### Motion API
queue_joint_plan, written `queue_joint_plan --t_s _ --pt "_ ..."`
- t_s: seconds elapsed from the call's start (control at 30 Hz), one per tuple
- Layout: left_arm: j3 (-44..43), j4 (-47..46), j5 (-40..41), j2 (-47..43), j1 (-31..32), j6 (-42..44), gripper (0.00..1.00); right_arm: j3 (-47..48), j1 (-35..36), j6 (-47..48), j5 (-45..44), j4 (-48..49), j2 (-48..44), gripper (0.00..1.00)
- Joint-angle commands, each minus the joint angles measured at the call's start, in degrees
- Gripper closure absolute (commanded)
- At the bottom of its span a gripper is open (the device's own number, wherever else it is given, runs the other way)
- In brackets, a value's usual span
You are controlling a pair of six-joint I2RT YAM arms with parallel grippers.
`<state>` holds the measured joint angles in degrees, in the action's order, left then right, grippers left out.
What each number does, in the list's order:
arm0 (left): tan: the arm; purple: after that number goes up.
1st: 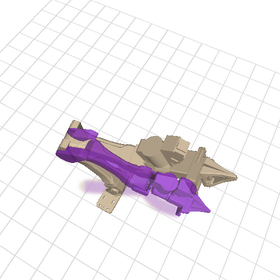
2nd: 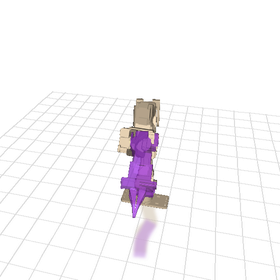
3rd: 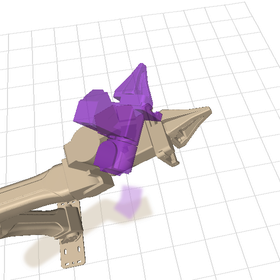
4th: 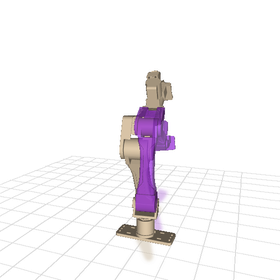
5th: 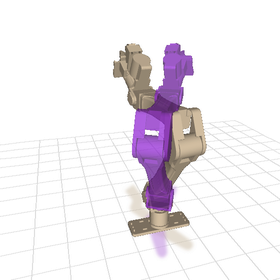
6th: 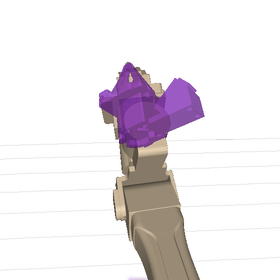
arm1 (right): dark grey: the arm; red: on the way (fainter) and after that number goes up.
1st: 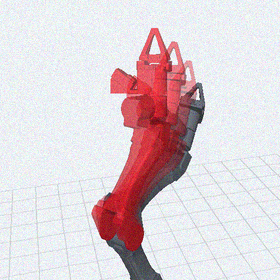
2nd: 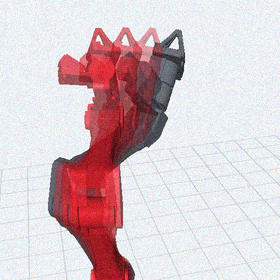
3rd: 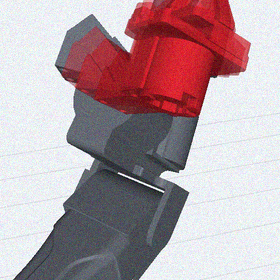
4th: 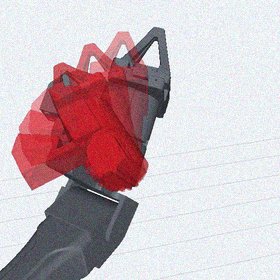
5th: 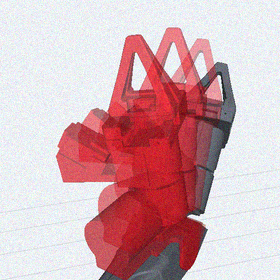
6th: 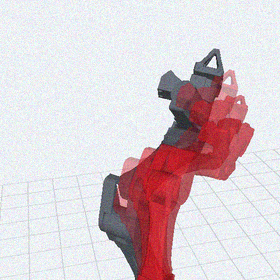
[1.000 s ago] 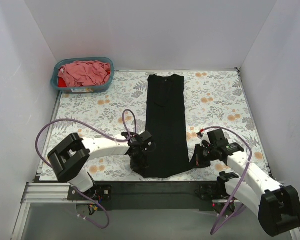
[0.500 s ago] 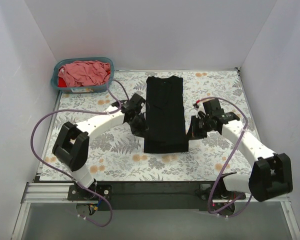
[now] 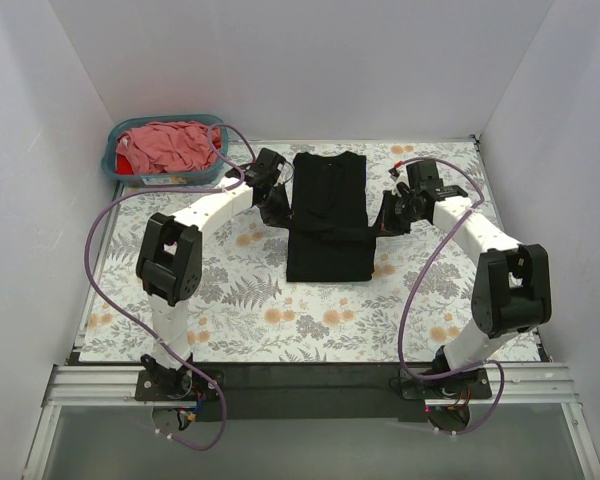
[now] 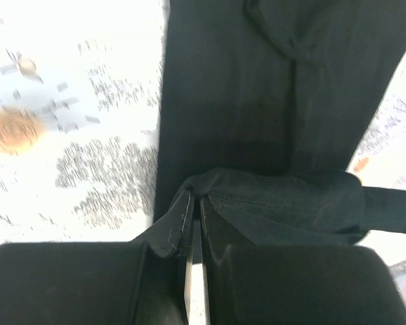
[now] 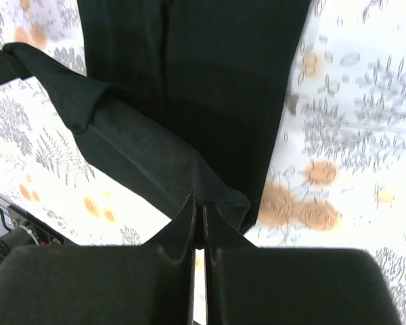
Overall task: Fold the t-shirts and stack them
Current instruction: Fold the tshirt
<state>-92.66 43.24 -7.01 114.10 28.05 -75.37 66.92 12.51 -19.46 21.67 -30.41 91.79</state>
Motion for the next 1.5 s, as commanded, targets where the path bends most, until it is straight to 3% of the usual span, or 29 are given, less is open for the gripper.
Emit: queue_joint_plan --t_s 0.0,0.63,0.7,0.73,0.8,0.9,1.0,1.2,1.3,1.47 --pt "-2.3 -3.2 3.6 -0.3 -1.1 3.3 1.0 5.3 -0.6 1.4 1.4 2.7 2.9 0.99" --pt "-4.5 -13.0 3.2 8.7 -2.6 6.2 0.99 13.3 -2.3 3.6 1.8 6.4 16.5 0.98" --pt "-4.0 -13.4 4.0 8.9 -2.6 6.6 0.93 13.9 -2.3 3.6 1.6 6.6 17.7 0.95" --pt "-3.8 -13.8 4.5 8.9 -2.5 6.5 0.91 14.2 -2.2 3.6 1.6 6.6 18.0 0.87" --pt "-3.4 -14.0 5.2 8.1 -2.5 6.7 0.75 15.2 -2.3 3.6 2.0 6.6 18.1 0.72" --pt "-2.5 -14.1 5.2 5.4 -2.5 7.2 0.54 15.5 -2.0 3.8 1.0 6.6 16.1 0.61" --pt "0.9 -14.9 6.1 -0.3 -2.0 6.8 0.5 14.8 -0.6 4.5 -2.8 6.4 12.0 0.55" --pt "12.6 -18.7 5.7 -11.2 1.7 4.7 0.51 5.8 5.7 4.0 -10.3 12.2 2.4 0.57" --pt "17.5 -21.3 5.1 -14.7 4.8 3.4 0.57 0.4 8.5 3.4 -8.9 17.6 0.1 0.62" --pt "23.8 -23.1 0.9 -11.5 8.0 -0.1 0.73 -0.6 11.3 3.4 -3.8 20.9 5.0 0.7"
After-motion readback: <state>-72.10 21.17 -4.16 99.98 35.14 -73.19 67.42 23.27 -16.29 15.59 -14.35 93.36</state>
